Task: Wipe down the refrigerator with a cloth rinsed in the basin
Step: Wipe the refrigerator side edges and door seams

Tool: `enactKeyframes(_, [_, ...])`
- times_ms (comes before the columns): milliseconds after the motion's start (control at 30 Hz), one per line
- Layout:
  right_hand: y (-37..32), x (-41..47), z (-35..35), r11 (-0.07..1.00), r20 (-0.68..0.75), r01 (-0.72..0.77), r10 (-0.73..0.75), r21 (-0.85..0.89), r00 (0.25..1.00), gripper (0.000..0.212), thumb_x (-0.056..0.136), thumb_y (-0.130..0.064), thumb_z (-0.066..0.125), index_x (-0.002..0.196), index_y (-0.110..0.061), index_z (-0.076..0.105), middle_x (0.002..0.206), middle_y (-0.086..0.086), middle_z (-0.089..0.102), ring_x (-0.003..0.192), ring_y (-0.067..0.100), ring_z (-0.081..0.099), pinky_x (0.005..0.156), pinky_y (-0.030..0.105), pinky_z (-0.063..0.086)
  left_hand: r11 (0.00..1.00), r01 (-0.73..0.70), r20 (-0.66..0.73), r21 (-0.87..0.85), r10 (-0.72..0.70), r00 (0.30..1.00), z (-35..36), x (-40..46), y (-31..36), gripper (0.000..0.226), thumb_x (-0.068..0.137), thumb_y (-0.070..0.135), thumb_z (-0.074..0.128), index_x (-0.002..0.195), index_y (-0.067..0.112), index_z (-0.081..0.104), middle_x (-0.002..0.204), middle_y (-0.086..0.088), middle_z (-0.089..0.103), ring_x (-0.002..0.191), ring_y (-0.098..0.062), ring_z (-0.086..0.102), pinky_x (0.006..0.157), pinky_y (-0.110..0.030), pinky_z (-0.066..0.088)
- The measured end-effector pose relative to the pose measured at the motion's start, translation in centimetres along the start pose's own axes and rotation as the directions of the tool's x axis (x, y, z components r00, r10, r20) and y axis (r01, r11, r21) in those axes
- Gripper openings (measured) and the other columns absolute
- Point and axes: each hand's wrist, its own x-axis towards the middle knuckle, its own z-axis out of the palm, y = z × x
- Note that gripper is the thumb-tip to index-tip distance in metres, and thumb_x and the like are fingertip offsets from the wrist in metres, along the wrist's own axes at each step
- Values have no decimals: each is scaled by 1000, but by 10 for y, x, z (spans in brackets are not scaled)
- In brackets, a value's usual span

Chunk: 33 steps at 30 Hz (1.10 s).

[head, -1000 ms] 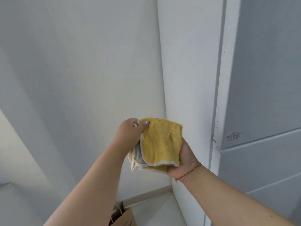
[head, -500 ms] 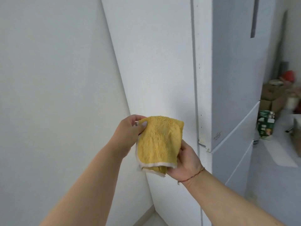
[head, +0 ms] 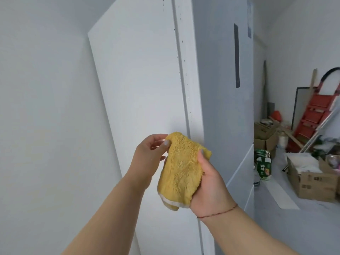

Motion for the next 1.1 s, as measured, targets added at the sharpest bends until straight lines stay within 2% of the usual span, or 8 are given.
enactKeyframes(267, [-18,22,34,851,32,447,-457,-275,889,43,78,-58,49,112,-33,59,109,-11,69,99,6,66,82,31,50,972,-111,64,-209,127,990,9,38,11,24,99,22,47,103,23,71,103,-4,68,100,-20,62,93,-41,51])
enactKeyframes(467, [-4,68,70,317,176,672,-811,-669,558,46,78,-72,45,121,-58,43,136,-21,44,126,-3,44,107,33,37,918,-175,275,-355,282,919,-6,84,20,36,103,28,36,112,11,67,107,-13,69,99,-26,64,83,-32,49])
enactKeyframes(567, [-5,91,85,-99,340,580,-883,-809,323,46,85,-74,28,129,-62,29,142,-34,24,136,-4,26,113,22,23,895,-205,326,-395,346,880,-14,106,24,45,103,34,30,115,9,65,111,-11,69,105,-27,63,86,-37,52])
enactKeyframes(667, [-17,110,97,-392,495,418,-851,-819,173,52,95,-57,24,143,-36,25,143,-32,15,137,-8,18,112,11,15,876,-248,316,-413,394,863,-19,126,30,46,103,34,30,113,8,66,108,-10,70,103,-27,63,82,-36,53])
enactKeyframes(900, [-71,135,157,-666,656,213,-745,-715,-123,54,96,-29,38,140,2,38,142,18,42,134,30,39,110,50,33,829,-334,234,-449,470,851,-25,155,39,36,103,26,36,101,16,71,91,4,72,86,-14,62,65,-29,51])
enactKeyframes(967, [-91,149,167,-742,762,-181,-643,-645,-79,59,95,-36,38,140,1,39,145,17,42,136,31,37,113,49,28,815,-357,208,-457,488,848,-25,161,43,35,102,25,37,97,18,70,87,5,71,81,-9,61,61,-26,50])
enactKeyframes(1033, [-106,163,164,-732,787,-506,-597,-455,156,68,94,-48,30,142,-1,38,148,15,39,139,28,32,116,44,19,806,-375,185,-458,500,846,-24,167,46,36,102,25,36,93,19,70,85,4,70,78,-7,60,59,-24,49])
enactKeyframes(1100, [-114,174,151,-736,715,-608,-595,-300,367,77,92,-58,21,145,-3,34,152,15,32,143,25,26,117,44,12,799,-389,163,-458,505,848,-24,172,48,38,102,25,35,88,16,70,83,3,70,75,-7,59,57,-23,49])
